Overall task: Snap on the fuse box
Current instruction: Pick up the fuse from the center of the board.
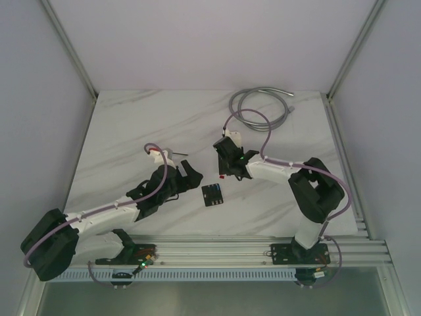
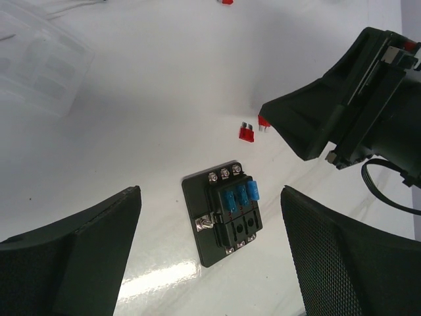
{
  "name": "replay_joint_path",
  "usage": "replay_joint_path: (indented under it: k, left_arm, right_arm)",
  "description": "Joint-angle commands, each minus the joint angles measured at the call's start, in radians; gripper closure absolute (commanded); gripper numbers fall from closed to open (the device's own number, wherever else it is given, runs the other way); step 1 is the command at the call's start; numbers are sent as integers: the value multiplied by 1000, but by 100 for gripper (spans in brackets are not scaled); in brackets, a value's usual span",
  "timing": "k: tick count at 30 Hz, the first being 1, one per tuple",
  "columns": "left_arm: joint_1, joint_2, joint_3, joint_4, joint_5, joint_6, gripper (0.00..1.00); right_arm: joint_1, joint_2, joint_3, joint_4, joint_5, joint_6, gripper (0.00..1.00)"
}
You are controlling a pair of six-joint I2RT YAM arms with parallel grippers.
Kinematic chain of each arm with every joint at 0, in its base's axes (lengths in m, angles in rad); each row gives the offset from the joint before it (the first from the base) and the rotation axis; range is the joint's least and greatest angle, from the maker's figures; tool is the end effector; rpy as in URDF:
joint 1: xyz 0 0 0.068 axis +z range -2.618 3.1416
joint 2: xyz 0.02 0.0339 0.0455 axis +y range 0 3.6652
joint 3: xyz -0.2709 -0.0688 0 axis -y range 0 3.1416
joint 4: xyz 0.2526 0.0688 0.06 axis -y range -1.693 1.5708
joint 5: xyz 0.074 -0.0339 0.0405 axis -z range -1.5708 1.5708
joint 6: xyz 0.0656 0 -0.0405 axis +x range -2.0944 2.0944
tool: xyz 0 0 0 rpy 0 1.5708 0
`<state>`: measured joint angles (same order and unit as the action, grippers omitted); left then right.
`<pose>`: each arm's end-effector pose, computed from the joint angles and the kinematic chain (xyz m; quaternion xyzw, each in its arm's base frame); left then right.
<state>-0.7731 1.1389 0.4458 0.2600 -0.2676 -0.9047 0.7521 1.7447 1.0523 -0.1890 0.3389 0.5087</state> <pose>0.2010 -0.1718 0.1867 -0.1266 0.8285 -0.3220 0.4404 0.2968 0.2478 0.1604 -0.0561 0.9278 0.0681 0.3626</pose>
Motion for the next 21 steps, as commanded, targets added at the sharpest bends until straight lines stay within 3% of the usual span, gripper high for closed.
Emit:
replay_joint_path:
  k: [1, 21]
  left_arm:
    - [5, -18, -14, -28, -24, -7, 4]
    - [9, -14, -11, -35, -14, -11, 4]
  right_arm:
    - [7, 42, 41, -14, 78, 36, 47]
    - [9, 104, 60, -30, 51, 43, 63]
